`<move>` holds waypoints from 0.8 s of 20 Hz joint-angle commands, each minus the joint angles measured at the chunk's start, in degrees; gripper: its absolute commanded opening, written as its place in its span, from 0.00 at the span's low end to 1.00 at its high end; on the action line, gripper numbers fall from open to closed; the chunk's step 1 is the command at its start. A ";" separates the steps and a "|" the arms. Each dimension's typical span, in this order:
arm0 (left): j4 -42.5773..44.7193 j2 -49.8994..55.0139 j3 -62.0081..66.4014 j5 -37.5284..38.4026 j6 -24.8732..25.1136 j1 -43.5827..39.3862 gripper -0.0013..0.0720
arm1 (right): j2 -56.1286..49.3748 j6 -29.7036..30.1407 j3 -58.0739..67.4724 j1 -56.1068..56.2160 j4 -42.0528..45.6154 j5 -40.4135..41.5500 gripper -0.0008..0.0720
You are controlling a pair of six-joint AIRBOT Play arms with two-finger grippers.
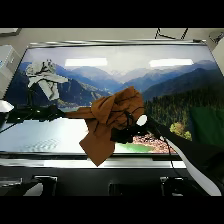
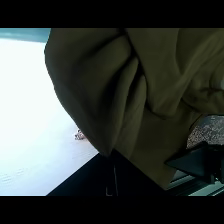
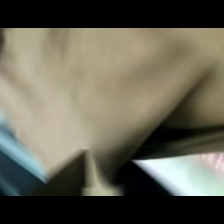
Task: Fold the clothes and pants, and hang the long-sleeved shirts on hangers.
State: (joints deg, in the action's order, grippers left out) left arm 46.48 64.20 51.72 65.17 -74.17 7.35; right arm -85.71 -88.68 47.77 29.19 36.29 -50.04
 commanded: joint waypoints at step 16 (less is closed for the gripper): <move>-0.02 -26.67 42.38 -12.85 -6.88 18.69 0.05 | 44.59 -0.28 51.60 -29.33 28.24 2.40 0.06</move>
State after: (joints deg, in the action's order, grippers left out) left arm 45.98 43.18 89.91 55.29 -78.52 23.59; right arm -49.28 -88.95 94.43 2.20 61.82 -53.23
